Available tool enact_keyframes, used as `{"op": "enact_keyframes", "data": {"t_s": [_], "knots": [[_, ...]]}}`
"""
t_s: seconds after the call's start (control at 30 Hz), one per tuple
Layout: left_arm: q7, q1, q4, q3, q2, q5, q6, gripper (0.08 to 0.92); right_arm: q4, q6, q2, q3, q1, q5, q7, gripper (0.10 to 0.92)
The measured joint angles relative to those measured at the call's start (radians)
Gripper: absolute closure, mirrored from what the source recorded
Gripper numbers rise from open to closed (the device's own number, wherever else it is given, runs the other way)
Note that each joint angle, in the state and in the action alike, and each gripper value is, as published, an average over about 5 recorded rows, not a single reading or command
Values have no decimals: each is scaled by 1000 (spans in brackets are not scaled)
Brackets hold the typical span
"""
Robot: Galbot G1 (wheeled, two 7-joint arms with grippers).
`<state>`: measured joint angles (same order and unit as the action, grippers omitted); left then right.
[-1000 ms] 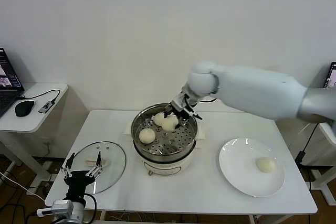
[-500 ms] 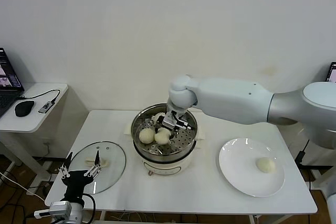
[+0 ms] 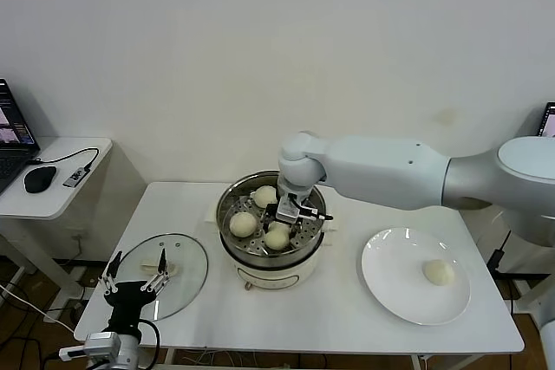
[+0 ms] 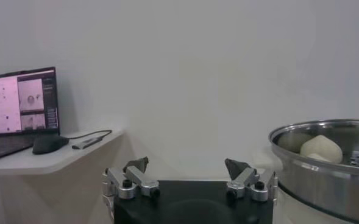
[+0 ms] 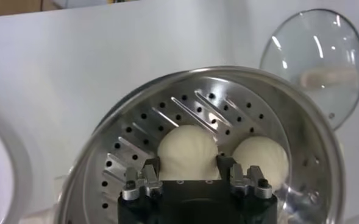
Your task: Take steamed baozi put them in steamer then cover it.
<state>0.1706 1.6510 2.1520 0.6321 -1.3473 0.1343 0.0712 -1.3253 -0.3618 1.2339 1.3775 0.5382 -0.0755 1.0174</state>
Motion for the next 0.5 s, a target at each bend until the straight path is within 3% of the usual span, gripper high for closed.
{"op": "enact_keyframes", "data": {"t_s": [0.2,0.5], "knots": [[1,0,4,0,0,-2,0,177,-11,-2,-12,-12,7,4,-18,223],[0,1,10,4,11,-2,-1,177,-47,101,-81,-43,52,71,-44,202]]}}
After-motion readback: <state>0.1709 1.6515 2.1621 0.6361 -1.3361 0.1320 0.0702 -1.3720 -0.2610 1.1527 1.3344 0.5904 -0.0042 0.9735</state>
